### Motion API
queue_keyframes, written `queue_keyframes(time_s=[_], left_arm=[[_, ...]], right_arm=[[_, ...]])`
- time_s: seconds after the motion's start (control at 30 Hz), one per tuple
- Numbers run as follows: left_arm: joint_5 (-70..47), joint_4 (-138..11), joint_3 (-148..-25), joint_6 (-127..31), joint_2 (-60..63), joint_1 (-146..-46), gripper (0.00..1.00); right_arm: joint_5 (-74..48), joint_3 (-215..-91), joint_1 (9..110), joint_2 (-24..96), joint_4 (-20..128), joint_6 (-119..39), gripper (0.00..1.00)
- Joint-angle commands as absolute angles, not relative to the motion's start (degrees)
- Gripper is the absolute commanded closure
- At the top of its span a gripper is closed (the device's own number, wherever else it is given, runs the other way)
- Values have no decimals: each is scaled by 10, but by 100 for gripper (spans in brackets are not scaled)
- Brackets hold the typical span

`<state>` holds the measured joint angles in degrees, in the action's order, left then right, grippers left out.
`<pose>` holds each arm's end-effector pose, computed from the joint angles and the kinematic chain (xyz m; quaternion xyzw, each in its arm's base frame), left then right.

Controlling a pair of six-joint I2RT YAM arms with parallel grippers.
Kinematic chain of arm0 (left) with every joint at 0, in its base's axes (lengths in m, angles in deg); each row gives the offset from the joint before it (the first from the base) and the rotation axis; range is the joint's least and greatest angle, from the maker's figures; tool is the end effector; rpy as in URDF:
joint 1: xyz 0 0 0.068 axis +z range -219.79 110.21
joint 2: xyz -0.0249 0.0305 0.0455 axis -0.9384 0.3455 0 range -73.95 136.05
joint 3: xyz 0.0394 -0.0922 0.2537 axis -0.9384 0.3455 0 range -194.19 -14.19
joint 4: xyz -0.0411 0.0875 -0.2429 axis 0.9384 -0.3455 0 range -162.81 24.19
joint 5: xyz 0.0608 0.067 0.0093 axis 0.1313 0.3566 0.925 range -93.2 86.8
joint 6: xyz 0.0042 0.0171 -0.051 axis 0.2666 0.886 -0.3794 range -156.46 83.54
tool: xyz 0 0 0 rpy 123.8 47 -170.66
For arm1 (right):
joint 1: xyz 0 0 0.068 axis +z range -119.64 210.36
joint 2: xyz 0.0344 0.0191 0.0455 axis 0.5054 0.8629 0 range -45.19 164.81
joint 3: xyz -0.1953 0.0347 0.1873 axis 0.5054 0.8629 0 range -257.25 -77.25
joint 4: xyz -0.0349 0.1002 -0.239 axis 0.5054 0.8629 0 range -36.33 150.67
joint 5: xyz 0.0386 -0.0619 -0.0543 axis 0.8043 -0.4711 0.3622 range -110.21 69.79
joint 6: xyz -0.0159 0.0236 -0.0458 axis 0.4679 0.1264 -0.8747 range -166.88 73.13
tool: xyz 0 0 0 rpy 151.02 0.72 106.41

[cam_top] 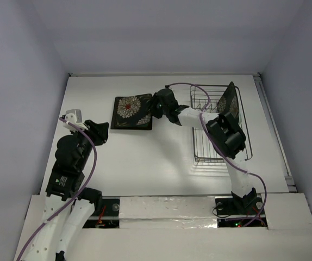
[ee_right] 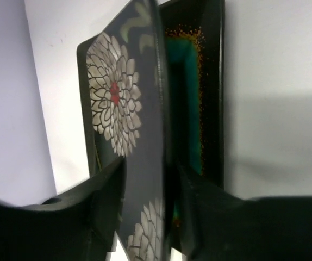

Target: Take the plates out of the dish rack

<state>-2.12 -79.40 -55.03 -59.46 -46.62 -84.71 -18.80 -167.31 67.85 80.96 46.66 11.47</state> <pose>0.1155 -0.0301 0.3501 -0.0565 0.7054 -0.2233 0.6704 0.4001 0.3081 0.1776 0.1498 0.8488 0.3833 0.3319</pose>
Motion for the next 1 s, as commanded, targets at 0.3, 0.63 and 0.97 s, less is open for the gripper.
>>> queue_keyframes(time_s=[0.3, 0.63, 0.97], left_arm=[[-29, -775, -545, -595, -481, -848, 71], [-29, -774, -546, -595, -488, -848, 71], [-27, -775, -546, -593, -488, -848, 71]], right_arm=[[-193, -1791, 686, 806, 619, 2, 11], [-233, -1909, 691, 858, 806, -113, 5], [-283, -1852, 691, 764, 803, -165, 10]])
